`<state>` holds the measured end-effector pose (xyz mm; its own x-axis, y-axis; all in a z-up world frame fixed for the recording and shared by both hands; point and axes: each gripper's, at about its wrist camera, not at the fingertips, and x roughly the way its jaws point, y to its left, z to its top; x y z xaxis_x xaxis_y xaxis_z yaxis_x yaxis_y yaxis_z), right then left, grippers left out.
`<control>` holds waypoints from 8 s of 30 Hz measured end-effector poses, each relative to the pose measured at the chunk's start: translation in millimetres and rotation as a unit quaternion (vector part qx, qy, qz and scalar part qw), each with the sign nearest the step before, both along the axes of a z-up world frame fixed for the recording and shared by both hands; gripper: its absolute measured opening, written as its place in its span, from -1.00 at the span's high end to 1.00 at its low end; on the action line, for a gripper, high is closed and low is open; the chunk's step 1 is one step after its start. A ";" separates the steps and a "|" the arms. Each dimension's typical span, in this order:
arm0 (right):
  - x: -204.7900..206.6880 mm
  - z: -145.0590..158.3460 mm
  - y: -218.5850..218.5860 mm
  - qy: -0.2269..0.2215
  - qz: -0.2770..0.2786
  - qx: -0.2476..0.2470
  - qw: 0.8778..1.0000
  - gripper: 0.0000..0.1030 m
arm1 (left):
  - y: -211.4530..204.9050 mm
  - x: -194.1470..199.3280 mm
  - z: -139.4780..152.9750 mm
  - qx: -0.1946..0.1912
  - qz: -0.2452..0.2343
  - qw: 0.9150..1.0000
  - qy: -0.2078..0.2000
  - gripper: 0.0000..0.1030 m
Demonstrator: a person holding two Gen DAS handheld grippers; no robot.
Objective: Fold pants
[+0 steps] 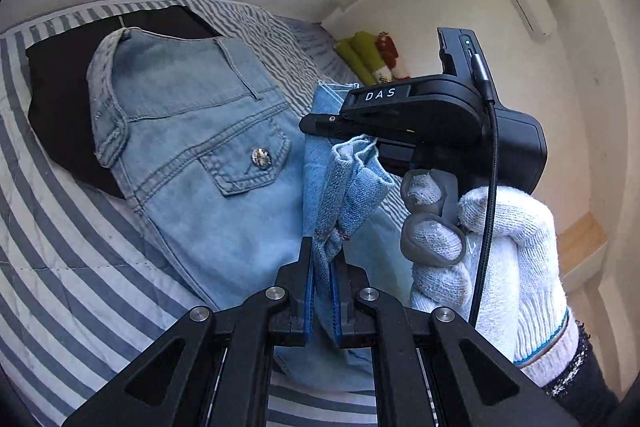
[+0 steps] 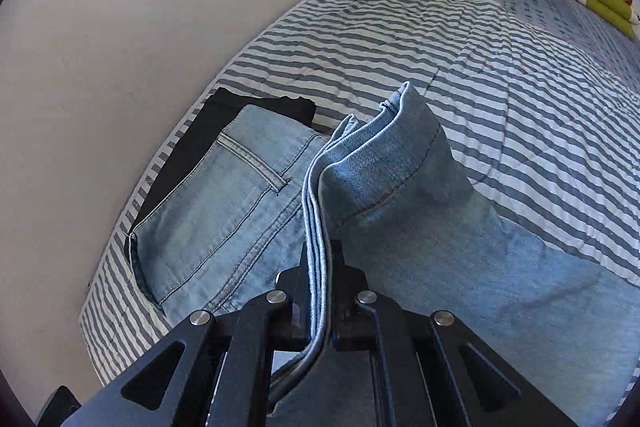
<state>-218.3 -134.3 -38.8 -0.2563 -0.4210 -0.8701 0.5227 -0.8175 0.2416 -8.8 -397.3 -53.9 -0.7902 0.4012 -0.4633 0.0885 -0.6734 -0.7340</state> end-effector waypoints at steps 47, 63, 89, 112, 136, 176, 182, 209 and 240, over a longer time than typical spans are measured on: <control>175.5 -41.0 321.7 0.051 -0.024 0.026 0.998 0.35 | 116.4 -19.4 40.3 -0.111 -0.054 0.991 -0.059 0.27; 164.7 -56.3 346.3 0.081 -0.066 0.054 0.993 0.35 | 91.3 -40.0 6.4 -0.120 -0.006 0.986 -0.119 0.27; 158.0 -42.7 361.9 0.028 -0.064 -0.037 0.997 0.94 | 176.8 -46.9 3.8 -0.173 -0.141 0.969 -0.106 0.27; 179.0 -59.5 307.8 0.088 -0.018 0.056 0.994 0.47 | 167.4 -57.9 -16.8 -0.181 -0.138 0.964 -0.141 0.27; 205.9 -45.8 361.1 0.069 -0.102 -0.010 0.992 1.00 | 186.0 -46.0 -3.1 -0.186 -0.163 0.962 -0.112 0.27; -30.1 -71.1 376.7 -0.083 -0.149 -0.156 0.973 0.32 | 422.6 21.7 -23.9 -0.377 -0.375 0.847 -0.007 -0.20; -41.3 -82.9 378.2 -0.109 -0.156 -0.208 0.959 0.32 | 422.1 20.4 -21.4 -0.389 -0.358 0.849 -0.008 -0.08; 17.7 8.5 443.4 -0.027 -0.200 -0.196 0.960 0.92 | 455.7 54.5 52.6 -0.269 -0.394 0.877 0.061 0.81; 142.0 -28.9 581.1 -0.062 -0.338 -0.185 0.921 0.91 | 400.6 -62.1 43.9 -0.205 -0.360 0.910 -0.031 0.50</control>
